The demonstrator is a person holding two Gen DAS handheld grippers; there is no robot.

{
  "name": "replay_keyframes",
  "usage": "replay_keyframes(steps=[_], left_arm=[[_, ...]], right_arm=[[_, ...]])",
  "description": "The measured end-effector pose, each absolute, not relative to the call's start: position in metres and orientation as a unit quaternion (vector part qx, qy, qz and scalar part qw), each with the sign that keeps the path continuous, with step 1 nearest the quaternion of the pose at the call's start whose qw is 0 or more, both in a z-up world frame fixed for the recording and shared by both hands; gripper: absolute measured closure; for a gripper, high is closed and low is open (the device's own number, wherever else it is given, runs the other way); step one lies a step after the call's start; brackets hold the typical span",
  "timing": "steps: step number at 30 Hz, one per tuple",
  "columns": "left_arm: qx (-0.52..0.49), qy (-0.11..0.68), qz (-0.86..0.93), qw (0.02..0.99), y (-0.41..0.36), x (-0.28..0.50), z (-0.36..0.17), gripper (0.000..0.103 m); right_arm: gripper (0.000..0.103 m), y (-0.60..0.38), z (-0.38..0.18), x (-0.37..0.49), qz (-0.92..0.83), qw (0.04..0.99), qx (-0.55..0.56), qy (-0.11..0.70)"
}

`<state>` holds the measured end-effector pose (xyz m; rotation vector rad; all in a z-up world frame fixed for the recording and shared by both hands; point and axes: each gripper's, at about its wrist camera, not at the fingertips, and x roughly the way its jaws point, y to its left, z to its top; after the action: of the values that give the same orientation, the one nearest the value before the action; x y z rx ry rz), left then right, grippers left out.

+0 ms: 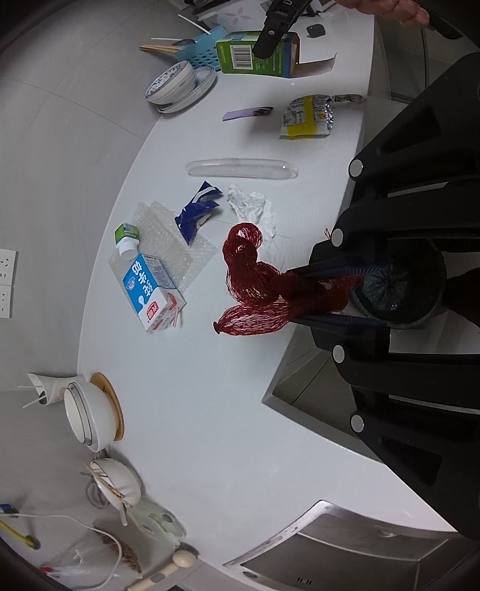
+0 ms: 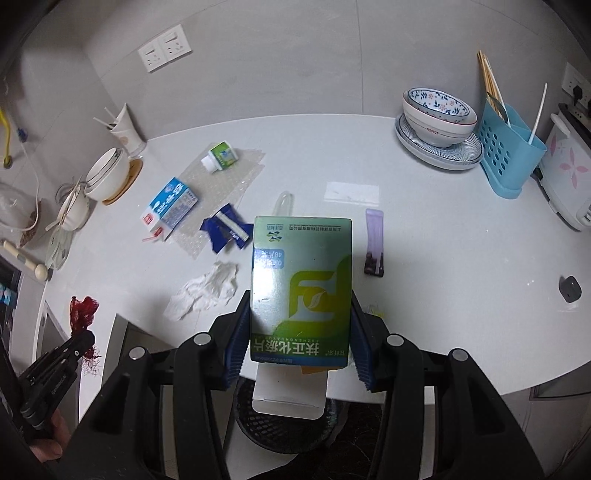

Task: Collect trash
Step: 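Carry both held items down over the green wastebasket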

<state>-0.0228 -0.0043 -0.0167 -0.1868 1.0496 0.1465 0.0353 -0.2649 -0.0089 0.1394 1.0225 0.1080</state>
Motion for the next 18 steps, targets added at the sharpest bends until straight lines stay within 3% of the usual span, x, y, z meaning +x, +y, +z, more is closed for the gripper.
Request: replay_keyframes(steps=[8, 18], left_arm=[[-0.093, 0.505, 0.060, 0.856, -0.004, -0.054, -0.029, 0.087], [-0.092, 0.522, 0.052, 0.846, -0.008, -0.089, -0.061, 0.087]], right_arm=[[0.057, -0.245, -0.011, -0.007, 0.079, 0.874, 0.044, 0.478], [0.057, -0.223, -0.055, -0.050, 0.118, 0.860, 0.014, 0.496]])
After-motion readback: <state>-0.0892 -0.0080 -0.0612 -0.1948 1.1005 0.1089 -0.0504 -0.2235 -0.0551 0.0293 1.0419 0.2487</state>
